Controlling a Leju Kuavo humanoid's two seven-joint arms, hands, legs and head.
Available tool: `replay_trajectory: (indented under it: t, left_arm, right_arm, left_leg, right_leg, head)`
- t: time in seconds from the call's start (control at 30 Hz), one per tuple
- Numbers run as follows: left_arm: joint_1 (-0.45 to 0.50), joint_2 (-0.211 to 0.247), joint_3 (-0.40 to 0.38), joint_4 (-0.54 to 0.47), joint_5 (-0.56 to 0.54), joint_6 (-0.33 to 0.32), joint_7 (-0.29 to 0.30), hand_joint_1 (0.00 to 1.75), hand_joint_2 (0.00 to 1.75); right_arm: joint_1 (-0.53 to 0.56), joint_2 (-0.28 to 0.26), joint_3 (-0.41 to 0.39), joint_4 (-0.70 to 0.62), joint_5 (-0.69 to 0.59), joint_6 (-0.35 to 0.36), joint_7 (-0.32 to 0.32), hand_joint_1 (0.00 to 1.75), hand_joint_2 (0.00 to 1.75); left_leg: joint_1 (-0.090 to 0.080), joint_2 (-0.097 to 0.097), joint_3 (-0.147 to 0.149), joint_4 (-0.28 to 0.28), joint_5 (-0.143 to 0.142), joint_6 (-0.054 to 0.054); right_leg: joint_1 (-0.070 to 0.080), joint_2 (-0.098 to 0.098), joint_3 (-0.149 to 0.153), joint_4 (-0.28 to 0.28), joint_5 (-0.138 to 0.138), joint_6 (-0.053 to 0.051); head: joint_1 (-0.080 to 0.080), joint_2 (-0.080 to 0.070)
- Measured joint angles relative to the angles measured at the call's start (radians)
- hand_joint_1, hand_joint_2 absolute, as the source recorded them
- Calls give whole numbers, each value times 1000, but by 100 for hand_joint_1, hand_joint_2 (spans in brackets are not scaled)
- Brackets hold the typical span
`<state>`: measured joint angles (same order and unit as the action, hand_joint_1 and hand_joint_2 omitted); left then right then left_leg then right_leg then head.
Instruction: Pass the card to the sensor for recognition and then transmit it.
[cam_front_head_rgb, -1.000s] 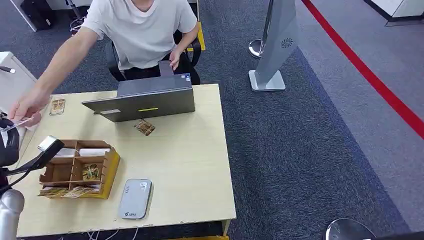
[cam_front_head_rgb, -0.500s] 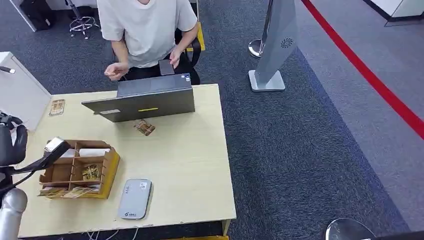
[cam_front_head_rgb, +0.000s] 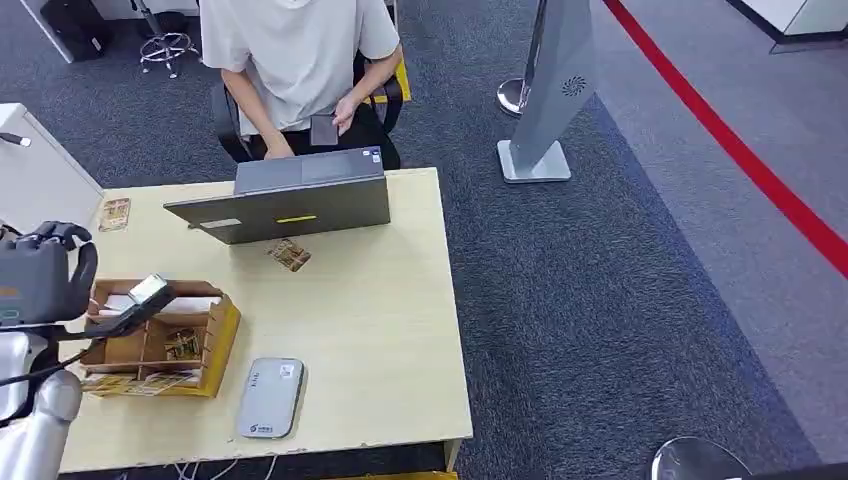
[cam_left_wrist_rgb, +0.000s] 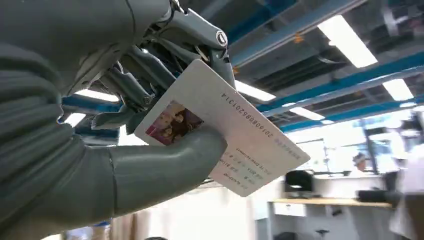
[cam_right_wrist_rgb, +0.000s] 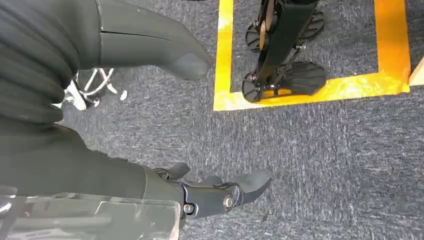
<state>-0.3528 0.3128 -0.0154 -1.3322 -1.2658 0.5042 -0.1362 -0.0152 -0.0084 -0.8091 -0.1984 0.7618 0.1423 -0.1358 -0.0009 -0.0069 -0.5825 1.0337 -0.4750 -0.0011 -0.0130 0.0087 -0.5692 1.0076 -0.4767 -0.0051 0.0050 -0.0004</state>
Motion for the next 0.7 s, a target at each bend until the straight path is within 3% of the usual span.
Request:
replay_trajectory:
  t: [0.37, 0.57, 0.7]
  left_arm:
    - [12, -32, -247, -206, 15, -164, 39, 175, 175]
    - [16, -32, -295, -247, 37, -208, 44, 175, 175]
    - [26, -31, -313, -261, 54, -277, 52, 175, 175]
  right_arm:
    - [0, 16, -14, -1, 14, 3, -1, 0, 175]
    - [0, 20, -22, -3, 14, 5, -1, 0, 175]
    - [1, 22, -35, -4, 14, 6, 2, 0, 175]
  left_leg:
    - [0, 0, 0, 0, 0, 0]
    - [0, 0, 0, 0, 0, 0]
    - [0, 0, 0, 0, 0, 0]
  right_leg:
    - [0, 0, 0, 0, 0, 0]
    - [0, 0, 0, 0, 0, 0]
    - [0, 0, 0, 0, 0, 0]
  head:
    - [0, 0]
    - [0, 0]
    - [0, 0]
